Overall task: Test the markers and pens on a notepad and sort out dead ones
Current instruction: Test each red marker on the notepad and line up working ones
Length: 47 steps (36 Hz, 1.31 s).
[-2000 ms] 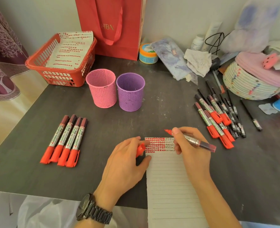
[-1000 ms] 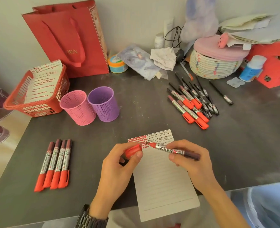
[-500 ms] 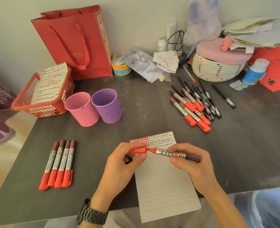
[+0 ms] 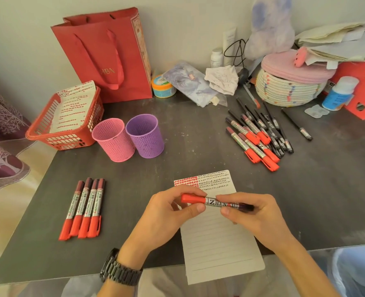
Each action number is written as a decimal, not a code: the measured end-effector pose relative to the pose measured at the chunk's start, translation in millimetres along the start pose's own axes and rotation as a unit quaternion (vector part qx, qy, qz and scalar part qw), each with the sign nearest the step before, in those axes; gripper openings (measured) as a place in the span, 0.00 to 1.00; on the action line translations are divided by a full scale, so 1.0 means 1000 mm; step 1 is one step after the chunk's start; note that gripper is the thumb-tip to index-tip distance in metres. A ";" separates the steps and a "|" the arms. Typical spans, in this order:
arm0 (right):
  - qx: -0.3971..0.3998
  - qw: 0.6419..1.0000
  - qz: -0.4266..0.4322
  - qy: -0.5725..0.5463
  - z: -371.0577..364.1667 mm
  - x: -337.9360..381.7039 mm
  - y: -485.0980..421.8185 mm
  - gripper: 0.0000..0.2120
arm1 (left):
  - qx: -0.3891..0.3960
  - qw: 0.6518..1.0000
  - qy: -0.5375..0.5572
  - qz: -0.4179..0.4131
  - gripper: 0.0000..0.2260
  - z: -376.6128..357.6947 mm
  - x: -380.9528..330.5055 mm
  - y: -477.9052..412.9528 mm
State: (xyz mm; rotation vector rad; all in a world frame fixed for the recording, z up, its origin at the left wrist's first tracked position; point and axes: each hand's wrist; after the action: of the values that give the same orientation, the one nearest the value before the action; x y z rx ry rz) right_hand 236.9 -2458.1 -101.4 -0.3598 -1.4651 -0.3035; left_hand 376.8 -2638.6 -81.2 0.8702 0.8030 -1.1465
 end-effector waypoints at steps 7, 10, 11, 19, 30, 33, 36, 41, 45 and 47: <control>-0.021 0.995 0.048 0.085 -0.010 0.010 0.010 0.16 | 0.000 1.000 0.015 -0.017 0.10 0.006 -0.011 0.009; -0.046 0.987 0.083 0.131 -0.018 0.013 0.011 0.16 | 0.008 0.999 0.035 -0.034 0.10 0.010 -0.016 0.013; -0.055 0.985 0.090 0.139 -0.020 0.013 0.012 0.16 | 0.010 0.998 0.039 -0.039 0.10 0.011 -0.018 0.014; -0.038 0.992 0.035 0.111 -0.032 0.019 0.017 0.11 | 0.051 0.996 0.060 -0.044 0.09 0.014 -0.018 0.023; -0.048 0.998 -0.039 -0.003 -0.080 0.020 0.026 0.13 | -0.092 0.844 0.503 -0.161 0.20 0.010 -0.020 0.025; -0.073 0.996 -0.055 -0.020 -0.097 0.016 0.029 0.13 | -0.101 0.759 0.616 -0.186 0.18 0.003 -0.027 0.024; -0.107 0.992 -0.061 -0.031 -0.111 0.014 0.035 0.15 | -0.105 0.710 0.672 -0.183 0.22 -0.007 -0.034 0.019; -0.158 0.984 -0.065 -0.058 -0.120 0.017 0.043 0.11 | -0.159 0.709 0.674 -0.135 0.24 -0.021 -0.043 0.010; -0.183 0.979 -0.062 -0.068 -0.122 0.022 0.047 0.09 | -0.151 0.709 0.677 -0.128 0.24 -0.026 -0.046 0.008; -0.188 0.977 -0.064 -0.081 -0.123 0.024 0.049 0.09 | -0.137 0.704 0.683 -0.136 0.24 -0.027 -0.045 0.009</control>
State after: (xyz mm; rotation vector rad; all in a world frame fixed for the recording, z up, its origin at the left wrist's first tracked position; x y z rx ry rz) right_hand 370.6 -2463.9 -88.2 -0.6055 -1.5938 -0.6732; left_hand 373.1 -2594.4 -51.7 1.3280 2.3219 -0.3832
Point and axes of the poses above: each hand's wrist, its own y-axis away from the middle knuckle, its own z-axis out of the back of the hand, x = y × z, and after that the axes turned 15 degrees about x, right-handed
